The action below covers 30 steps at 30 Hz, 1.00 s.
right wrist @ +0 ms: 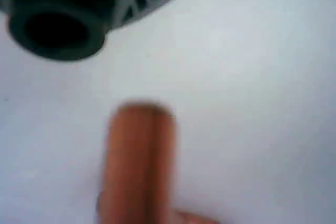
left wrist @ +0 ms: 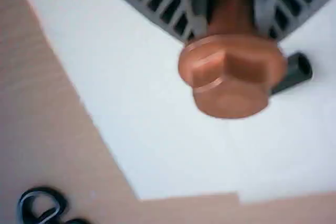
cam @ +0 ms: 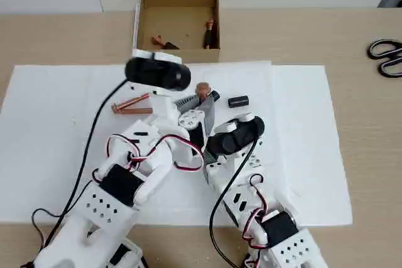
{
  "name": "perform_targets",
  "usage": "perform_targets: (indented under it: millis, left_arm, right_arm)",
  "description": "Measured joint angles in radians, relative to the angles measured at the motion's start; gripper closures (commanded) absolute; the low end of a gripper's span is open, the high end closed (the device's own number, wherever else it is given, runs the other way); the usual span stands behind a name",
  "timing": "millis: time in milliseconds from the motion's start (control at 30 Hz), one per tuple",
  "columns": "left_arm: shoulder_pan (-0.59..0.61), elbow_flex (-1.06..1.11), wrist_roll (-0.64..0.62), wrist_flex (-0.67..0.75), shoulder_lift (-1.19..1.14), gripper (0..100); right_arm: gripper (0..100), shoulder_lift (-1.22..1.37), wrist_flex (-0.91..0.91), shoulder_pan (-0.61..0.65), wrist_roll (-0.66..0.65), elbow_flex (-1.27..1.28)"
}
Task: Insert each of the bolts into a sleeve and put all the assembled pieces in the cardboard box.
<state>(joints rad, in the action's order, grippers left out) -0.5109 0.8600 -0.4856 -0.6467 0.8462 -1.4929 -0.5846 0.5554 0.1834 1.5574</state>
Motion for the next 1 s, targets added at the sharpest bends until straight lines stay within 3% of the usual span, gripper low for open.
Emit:
perform_targets:
  millis: [1000]
  left_arm:
    - [0.043,0.069,0.003,0.089,0.000,99]
  right_arm:
    - [99.5,-0.006,0.092,0.080,0.000,0.000]
